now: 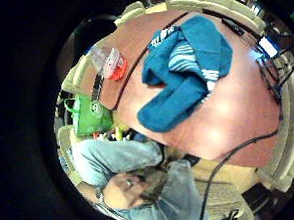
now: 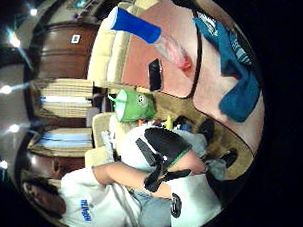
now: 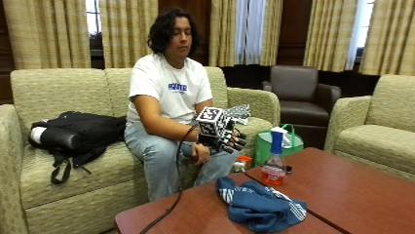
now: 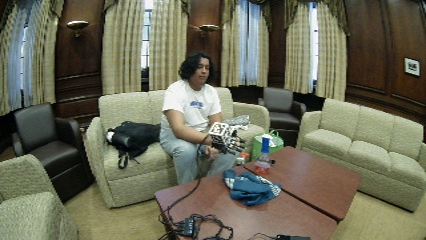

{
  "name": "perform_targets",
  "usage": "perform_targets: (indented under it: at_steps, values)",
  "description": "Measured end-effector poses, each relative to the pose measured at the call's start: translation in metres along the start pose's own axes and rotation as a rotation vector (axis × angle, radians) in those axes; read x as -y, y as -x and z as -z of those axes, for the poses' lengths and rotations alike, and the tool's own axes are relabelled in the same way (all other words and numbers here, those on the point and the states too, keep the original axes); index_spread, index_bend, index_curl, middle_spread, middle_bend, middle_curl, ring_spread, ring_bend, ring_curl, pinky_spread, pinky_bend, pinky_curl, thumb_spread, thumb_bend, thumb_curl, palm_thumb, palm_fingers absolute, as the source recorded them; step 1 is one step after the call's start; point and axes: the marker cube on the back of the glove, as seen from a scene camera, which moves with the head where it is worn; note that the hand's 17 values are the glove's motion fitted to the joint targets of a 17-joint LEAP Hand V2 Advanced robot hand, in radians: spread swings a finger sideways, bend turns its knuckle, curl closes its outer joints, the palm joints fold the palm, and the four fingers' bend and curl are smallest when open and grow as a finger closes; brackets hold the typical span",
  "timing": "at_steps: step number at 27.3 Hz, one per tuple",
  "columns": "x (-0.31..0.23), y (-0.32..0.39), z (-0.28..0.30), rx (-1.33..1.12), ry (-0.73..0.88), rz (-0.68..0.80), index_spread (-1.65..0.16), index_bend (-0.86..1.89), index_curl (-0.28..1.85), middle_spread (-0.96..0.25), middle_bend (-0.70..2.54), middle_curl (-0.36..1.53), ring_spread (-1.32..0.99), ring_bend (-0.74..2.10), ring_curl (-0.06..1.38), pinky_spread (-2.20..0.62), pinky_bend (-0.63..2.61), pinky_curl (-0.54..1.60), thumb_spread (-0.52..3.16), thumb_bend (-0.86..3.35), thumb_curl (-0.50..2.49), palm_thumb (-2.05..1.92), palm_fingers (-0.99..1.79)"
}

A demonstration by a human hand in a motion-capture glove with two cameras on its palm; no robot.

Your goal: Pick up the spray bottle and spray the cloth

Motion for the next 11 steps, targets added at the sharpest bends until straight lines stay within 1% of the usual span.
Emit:
perform_targets:
  at_steps: [3, 11]
  values:
    - [-0.004, -0.021, 0.010, -0.085, 0.032, -0.011, -0.45, 0.15, 0.30, -0.16, 0.19, 0.36, -0.15, 0.34, 0.32, 0.19, 0.25, 0.34, 0.96, -0.03, 0.40, 0.48, 0.40]
    - [-0.015, -0.062, 0.013, -0.095, 0.106, -0.063, -0.45, 0.16, 0.30, -0.15, 0.18, 0.34, -0.14, 0.33, 0.32, 0.21, 0.24, 0.34, 0.96, -0.03, 0.37, 0.48, 0.43]
